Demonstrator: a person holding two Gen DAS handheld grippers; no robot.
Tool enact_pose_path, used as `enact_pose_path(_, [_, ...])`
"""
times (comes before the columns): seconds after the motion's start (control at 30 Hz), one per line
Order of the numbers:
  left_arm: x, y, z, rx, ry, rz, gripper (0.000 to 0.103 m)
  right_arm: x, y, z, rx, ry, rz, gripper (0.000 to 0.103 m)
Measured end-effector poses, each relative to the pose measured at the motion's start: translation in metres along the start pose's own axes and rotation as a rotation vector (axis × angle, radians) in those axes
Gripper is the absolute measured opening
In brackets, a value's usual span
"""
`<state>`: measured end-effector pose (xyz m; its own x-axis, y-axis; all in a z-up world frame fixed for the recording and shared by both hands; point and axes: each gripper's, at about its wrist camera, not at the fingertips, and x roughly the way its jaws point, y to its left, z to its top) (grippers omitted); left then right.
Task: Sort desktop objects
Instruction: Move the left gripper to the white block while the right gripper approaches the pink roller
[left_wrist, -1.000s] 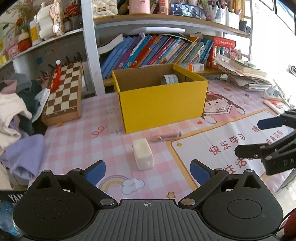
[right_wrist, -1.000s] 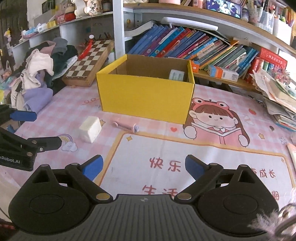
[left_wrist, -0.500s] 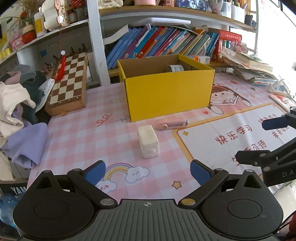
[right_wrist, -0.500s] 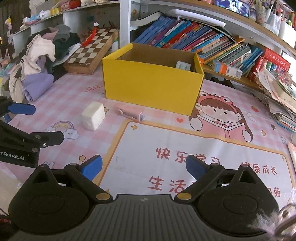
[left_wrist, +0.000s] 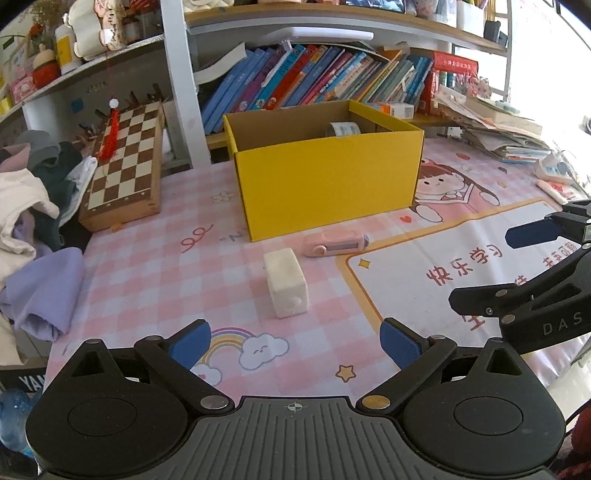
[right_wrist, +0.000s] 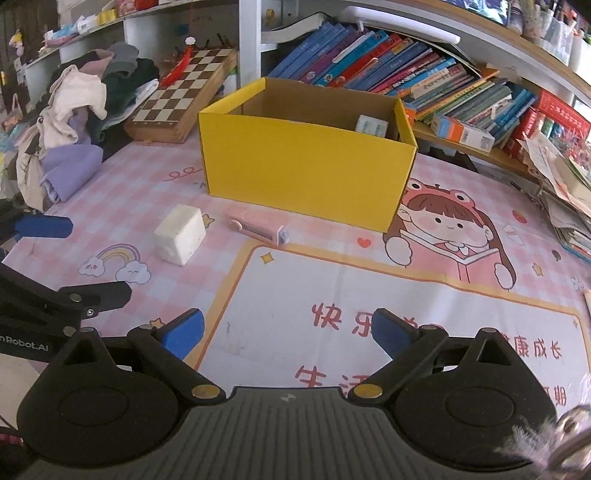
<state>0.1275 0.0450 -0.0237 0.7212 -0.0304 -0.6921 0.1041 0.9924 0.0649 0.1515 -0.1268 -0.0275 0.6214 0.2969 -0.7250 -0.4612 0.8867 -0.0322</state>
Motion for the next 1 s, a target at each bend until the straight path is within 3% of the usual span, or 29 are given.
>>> enact_pose_path(0.67, [0.038,-0.007,0.026,-0.044,0.04,0.041,0.1,0.034,-0.029,0.026,-0.05,0.025,0.059,0.098])
enact_pose_path(0.87, [0.049,-0.006,0.031,-0.078,0.056,0.052,0.1,0.047,-0.036,0.03,-0.067,0.039,0.1,0.094])
enact_pose_path(1.0, [0.057,-0.006,0.034,-0.09,0.056,0.058,0.099,0.058,-0.041,0.035,-0.078,0.045,0.123,0.083])
